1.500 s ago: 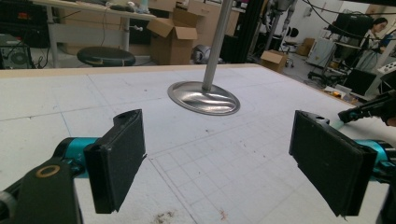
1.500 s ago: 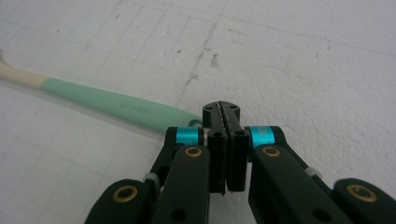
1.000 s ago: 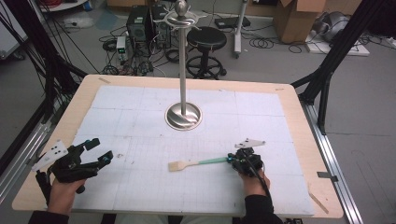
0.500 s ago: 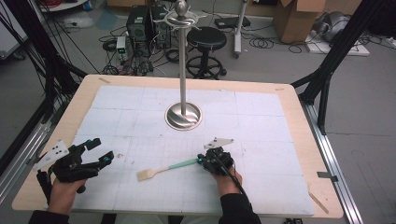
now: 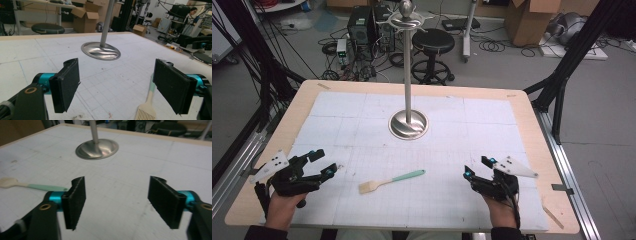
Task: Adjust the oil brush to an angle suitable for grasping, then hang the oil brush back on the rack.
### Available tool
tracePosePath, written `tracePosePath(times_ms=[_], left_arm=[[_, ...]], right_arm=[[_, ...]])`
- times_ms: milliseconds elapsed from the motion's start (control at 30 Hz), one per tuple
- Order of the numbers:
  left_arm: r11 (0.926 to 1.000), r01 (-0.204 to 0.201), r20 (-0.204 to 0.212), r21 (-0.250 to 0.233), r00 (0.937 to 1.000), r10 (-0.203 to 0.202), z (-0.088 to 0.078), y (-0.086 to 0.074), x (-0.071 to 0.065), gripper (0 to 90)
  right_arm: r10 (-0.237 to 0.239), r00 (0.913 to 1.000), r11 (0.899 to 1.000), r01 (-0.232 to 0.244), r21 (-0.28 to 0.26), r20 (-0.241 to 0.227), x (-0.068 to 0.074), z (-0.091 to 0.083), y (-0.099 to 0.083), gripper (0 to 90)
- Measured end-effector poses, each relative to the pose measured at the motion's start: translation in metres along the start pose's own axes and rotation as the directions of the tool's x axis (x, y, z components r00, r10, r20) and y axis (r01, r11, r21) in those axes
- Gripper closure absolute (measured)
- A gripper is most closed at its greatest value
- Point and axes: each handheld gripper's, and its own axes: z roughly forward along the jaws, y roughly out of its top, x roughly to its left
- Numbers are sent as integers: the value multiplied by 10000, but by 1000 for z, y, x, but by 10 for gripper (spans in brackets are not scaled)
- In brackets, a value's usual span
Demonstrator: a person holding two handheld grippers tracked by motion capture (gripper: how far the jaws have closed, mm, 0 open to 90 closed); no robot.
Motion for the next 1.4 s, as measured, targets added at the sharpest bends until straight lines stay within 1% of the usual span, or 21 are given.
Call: tracePosePath(times_ms=[33, 67, 100, 133, 167, 200, 333, 567, 600, 733, 900, 933, 1033, 1167, 1200, 1233, 1267, 1300, 1333, 1367, 1400], left_arm=[[10000, 0, 0, 0, 10000, 0, 0, 0, 0, 218], [10000, -25, 39, -5, 10000, 25, 0, 0, 0, 216], [10000, -25, 39, -5, 10000, 25, 0, 0, 0, 217], [10000, -12, 64, -2, 10000, 12, 1, 0, 0, 216], [10000, -9, 53, -2, 10000, 9, 1, 0, 1, 216], [10000, 63, 86, 18, 9999, -63, 1, 0, 1, 215], [10000, 70, 117, 29, 9999, -70, 3, 0, 0, 215], [9997, 234, 77, -12, 9997, -234, 5, 1, -4, 214], [9998, 172, 227, 47, 9996, -173, 7, 1, -5, 212], [9999, 21, 329, 167, 9995, -27, 9, 1, -7, 212], [9998, 112, 411, 139, 9991, -117, 10, 1, -5, 212], [9997, 68, 455, 253, 9989, -79, 10, 1, -5, 212], [9994, 20, 519, 349, 9986, -38, 12, 1, -7, 216], [9980, -89, 665, 620, 9978, 48, 16, 2, -11, 216], [9960, -163, 754, 883, 9971, 97, 21, 3, -14, 216], [9960, -163, 754, 883, 9971, 97, 21, 3, -14, 218], [9932, -312, 1019, 1124, 9946, 197, 26, 4, -19, 226], [9932, -312, 1019, 1124, 9946, 197, 26, 4, -19, 238], [9900, -436, 1357, 1343, 9904, 252, 31, 4, -23, 238], [9885, -492, 1495, 1429, 9884, 276, 32, 4, -25, 282], [9836, -680, 1677, 1670, 9850, 397, 37, 2, -29, 296]], right_arm=[[0, 10000, 10000, 0, 0, 0, 0, 0, 0, 274], [69, 9998, 9992, -61, -401, 208, -3, -12, -3, 243], [69, 9998, 9992, -61, -401, 208, -3, -12, -3, 243], [329, 9988, 9960, -298, -839, 362, -5, -25, -6, 200], [329, 9988, 9960, -298, -839, 362, -5, -25, -6, 200], [396, 9983, 9927, -344, -1158, 429, -7, -31, -8, 196], [355, 9977, 9937, -290, -1086, 582, -7, -32, -9, 185], [459, 9980, 9948, -417, -931, 430, -8, -29, -12, 185], [448, 9979, 9944, -402, -973, 459, -8, -30, -12, 185], [397, 9981, 9948, -350, -952, 476, -8, -30, -12, 185], [346, 9984, 9960, -307, -844, 454, -6, -29, -11, 185], [250, 9986, 9962, -210, -846, 461, -6, -28, -11, 185], [312, 9987, 9964, -278, -804, 412, -5, -28, -11, 185], [54, 9995, 9979, -33, -641, 311, -4, -26, -12, 185], [-87, 9997, 9986, 100, -529, 241, -3, -26, -13, 185], [-87, 9997, 9986, 100, -529, 241, -3, -26, -13, 185], [-145, 9997, 9986, 156, -505, 218, -2, -26, -13, 186], [-145, 9997, 9986, 156, -505, 218, -2, -26, -13, 186], [-121, 9997, 9986, 131, -505, 198, -2, -26, -13, 186], [-95, 9998, 9986, 104, -518, 180, -2, -25, -13, 186], [-90, 9998, 9987, 98, -491, 169, -2, -25, -13, 185]])
